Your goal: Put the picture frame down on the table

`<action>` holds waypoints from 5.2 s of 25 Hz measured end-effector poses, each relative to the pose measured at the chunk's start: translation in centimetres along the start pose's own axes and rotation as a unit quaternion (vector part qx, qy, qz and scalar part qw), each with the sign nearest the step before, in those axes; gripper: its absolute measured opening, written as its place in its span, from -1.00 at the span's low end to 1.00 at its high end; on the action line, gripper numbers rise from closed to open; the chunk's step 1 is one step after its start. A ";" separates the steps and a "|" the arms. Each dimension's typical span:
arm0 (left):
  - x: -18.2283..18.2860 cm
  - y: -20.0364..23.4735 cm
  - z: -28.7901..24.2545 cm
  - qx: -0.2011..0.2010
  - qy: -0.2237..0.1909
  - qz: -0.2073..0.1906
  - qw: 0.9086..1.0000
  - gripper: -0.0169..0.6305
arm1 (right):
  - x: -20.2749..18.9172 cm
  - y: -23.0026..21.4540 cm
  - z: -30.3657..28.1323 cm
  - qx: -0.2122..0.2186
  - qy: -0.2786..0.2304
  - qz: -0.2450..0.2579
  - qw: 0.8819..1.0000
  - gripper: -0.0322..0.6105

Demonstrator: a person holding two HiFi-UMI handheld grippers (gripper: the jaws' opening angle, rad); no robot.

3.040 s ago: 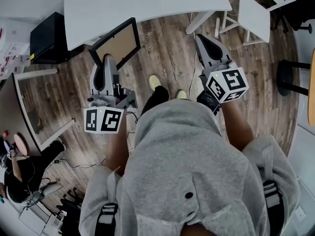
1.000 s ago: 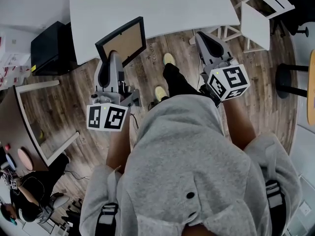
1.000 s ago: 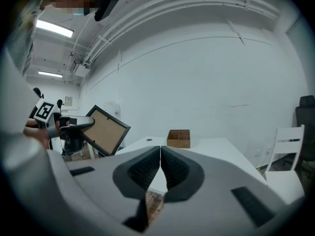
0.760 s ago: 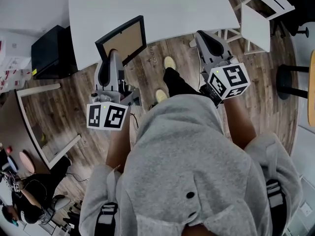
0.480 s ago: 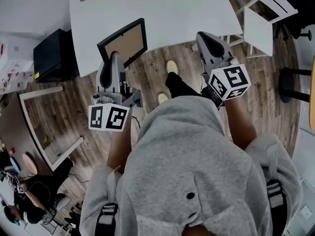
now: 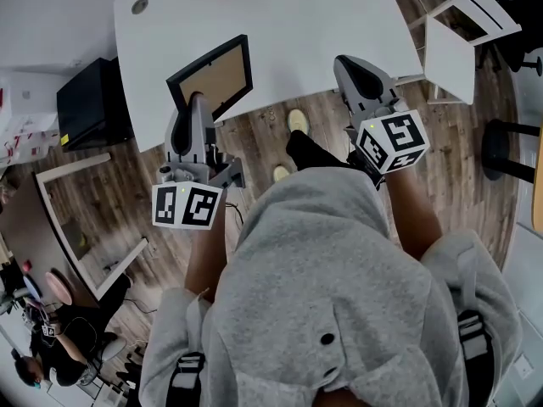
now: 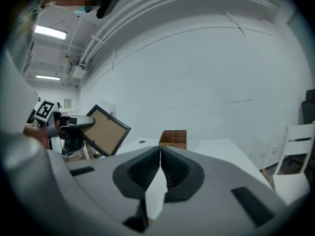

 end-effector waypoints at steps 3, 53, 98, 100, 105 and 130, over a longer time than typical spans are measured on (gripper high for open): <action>-0.2 0.1 -1.6 0.005 0.002 0.001 1.000 -0.78 | 0.5 -1.2 -1.3 0.004 0.004 -0.001 1.000 -0.81; -3.6 1.1 -13.5 0.067 0.052 -0.105 0.991 -0.78 | 2.8 -12.0 -10.5 0.054 0.026 -0.003 0.998 -0.81; -22.0 5.4 -20.2 -0.061 0.383 -0.470 0.793 -0.52 | 1.9 -15.6 -11.2 -0.005 0.031 -0.031 0.999 -0.81; -22.3 5.3 -20.1 -0.066 0.385 -0.466 0.794 -0.48 | 1.7 -15.7 -11.1 -0.006 0.034 -0.033 0.999 -0.81; -23.0 5.2 -19.8 -0.077 0.392 -0.450 0.799 -0.43 | 1.4 -15.8 -11.1 -0.003 0.038 -0.036 0.999 -0.81; -25.1 6.1 -19.0 -0.066 0.435 -0.304 0.845 -0.41 | 1.0 -16.6 -10.6 0.000 0.044 -0.035 0.998 -0.81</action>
Point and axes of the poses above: the fingertips, and each gripper's own axes: z backward along the fingers, y to its left, x out of its top, the point moved 5 cm from there along z, backward along the fingers, and after that the axes turned 10 degrees about -z, right-handed, at the moved point
